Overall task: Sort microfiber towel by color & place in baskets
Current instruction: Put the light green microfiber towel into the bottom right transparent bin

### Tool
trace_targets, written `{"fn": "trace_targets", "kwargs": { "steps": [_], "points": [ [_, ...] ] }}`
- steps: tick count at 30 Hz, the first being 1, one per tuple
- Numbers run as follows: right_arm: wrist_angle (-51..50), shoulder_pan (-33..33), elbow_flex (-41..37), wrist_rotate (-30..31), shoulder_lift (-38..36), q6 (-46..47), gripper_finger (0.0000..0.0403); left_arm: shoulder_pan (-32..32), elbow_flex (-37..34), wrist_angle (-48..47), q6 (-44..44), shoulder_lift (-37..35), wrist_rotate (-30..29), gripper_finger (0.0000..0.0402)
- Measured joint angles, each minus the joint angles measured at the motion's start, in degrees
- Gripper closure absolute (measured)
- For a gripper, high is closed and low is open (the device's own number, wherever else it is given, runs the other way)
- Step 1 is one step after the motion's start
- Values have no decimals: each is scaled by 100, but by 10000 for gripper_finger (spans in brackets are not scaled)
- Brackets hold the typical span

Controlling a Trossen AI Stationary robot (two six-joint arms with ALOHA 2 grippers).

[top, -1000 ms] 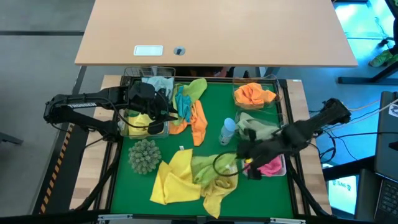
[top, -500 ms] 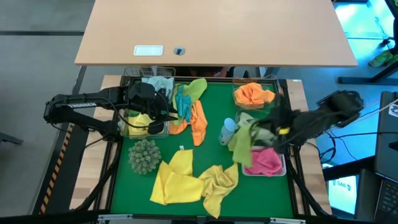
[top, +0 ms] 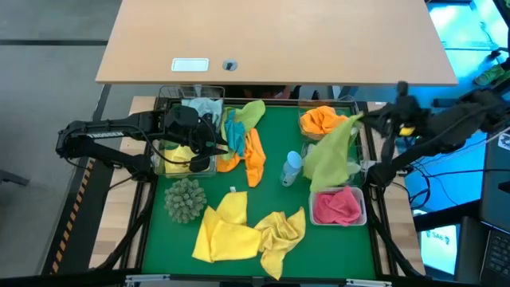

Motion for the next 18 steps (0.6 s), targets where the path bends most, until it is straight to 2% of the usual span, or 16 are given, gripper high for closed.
{"fn": "trace_targets", "kwargs": {
  "steps": [10,14,18],
  "points": [
    [-1,0,-5,750,-537,-47,402,1,0,0,0,0,-2,272],
    [5,0,-208,631,-689,-14,402,1,0,0,0,0,-2,272],
    [-1,0,-785,313,-872,79,402,2,0,0,0,0,-2,272]
  ]
}}
